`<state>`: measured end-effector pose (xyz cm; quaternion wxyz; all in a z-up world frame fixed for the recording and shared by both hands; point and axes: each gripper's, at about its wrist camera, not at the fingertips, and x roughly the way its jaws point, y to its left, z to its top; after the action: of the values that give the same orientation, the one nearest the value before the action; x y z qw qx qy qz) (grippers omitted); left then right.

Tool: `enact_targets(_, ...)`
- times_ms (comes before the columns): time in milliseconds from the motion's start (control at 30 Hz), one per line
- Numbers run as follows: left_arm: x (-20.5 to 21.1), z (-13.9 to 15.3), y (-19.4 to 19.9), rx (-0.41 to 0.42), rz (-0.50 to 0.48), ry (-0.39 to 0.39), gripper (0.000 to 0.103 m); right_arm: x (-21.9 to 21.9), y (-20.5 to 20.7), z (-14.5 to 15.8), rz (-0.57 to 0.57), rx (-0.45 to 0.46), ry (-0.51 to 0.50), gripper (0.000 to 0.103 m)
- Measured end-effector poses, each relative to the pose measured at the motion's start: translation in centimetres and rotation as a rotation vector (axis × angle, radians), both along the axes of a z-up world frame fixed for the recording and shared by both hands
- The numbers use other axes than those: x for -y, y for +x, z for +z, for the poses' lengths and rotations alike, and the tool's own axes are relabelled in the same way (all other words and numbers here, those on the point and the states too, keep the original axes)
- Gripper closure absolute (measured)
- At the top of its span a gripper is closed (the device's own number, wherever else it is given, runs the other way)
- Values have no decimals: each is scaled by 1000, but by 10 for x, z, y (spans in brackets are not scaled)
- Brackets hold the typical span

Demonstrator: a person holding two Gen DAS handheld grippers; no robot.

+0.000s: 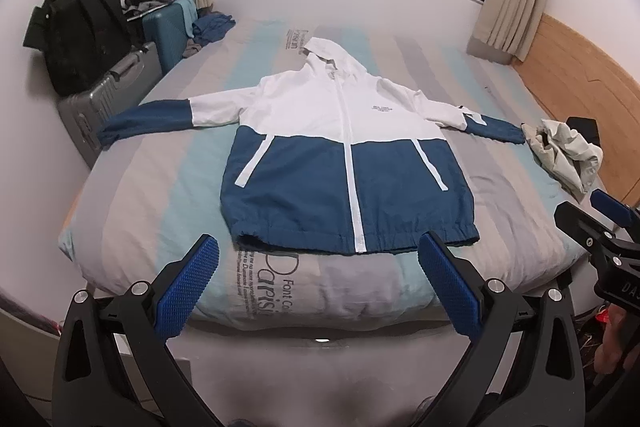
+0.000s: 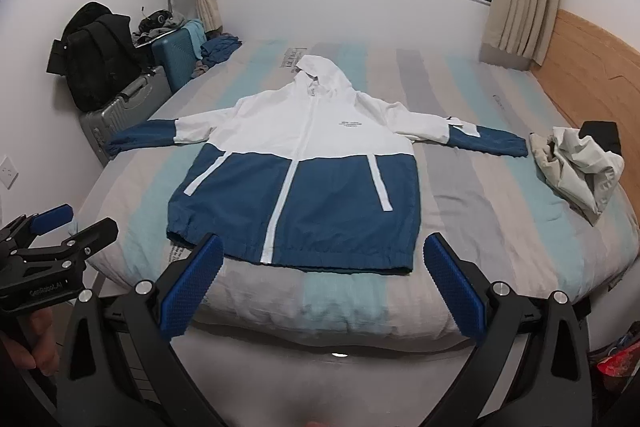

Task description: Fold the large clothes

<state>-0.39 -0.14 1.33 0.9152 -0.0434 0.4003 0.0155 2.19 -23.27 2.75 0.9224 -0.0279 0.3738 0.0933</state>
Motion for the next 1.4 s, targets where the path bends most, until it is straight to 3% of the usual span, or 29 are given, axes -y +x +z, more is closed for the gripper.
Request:
enact_targets(733, -7, 1, -5, 28, 25, -16, 6, 2, -7, -4, -25, -13, -7, 7)
enact_targets(1400, 9, 18, -2, 54, 6, 14, 6, 15, -1, 17, -39, 8, 1, 7)
